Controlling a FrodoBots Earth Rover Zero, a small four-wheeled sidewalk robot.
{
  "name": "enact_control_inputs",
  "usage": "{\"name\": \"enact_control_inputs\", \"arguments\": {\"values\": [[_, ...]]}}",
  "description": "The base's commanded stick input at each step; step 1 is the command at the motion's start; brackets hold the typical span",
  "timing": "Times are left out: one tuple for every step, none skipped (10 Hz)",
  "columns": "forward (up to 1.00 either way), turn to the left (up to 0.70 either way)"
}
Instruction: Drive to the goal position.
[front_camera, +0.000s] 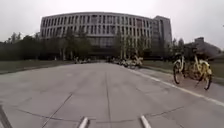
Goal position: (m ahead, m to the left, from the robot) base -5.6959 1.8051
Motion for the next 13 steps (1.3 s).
{"name": "enact_control_inputs", "arguments": {"values": [[1.0,0.02],[1.0,0.02],[1.0,0.02],[1.0,0.07],[1.0,0.13],[1.0,0.19],[1.0,0.21],[1.0,0.18],[1.0,0.15],[1.0,0.12],[1.0,0.09],[1.0,0.06],[1.0,0.03]]}}
